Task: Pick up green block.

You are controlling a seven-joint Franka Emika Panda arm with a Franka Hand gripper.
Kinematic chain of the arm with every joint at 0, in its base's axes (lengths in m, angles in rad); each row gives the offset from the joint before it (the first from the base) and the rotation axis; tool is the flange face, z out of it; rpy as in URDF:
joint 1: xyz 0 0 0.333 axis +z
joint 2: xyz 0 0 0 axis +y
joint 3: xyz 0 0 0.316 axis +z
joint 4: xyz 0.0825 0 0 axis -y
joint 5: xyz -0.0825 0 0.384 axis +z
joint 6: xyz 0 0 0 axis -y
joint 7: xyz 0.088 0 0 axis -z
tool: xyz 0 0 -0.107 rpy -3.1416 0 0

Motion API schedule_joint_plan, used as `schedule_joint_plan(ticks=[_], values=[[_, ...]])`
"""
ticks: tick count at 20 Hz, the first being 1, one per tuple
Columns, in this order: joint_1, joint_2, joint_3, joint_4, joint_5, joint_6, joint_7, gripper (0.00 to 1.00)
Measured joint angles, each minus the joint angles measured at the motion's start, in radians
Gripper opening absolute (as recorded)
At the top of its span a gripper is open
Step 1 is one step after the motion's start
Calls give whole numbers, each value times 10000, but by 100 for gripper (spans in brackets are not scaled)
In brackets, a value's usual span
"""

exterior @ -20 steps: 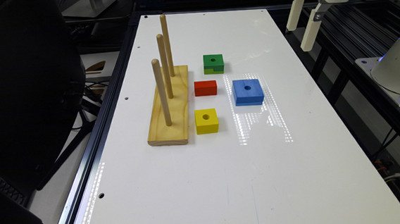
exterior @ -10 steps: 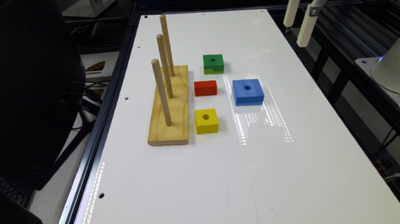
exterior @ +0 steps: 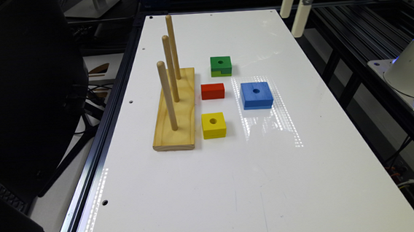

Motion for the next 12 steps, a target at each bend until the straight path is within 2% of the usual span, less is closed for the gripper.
schedule_joint_plan(ticks=[3, 6, 9, 12], values=[[-59, 648, 0, 360, -2, 284, -39, 100], [-166, 1155, 0, 727, -2, 364, -151, 100], [-250, 1430, -1, 973, -2, 364, -226, 100], [-316, 1533, -2, 1065, -2, 364, -296, 100]])
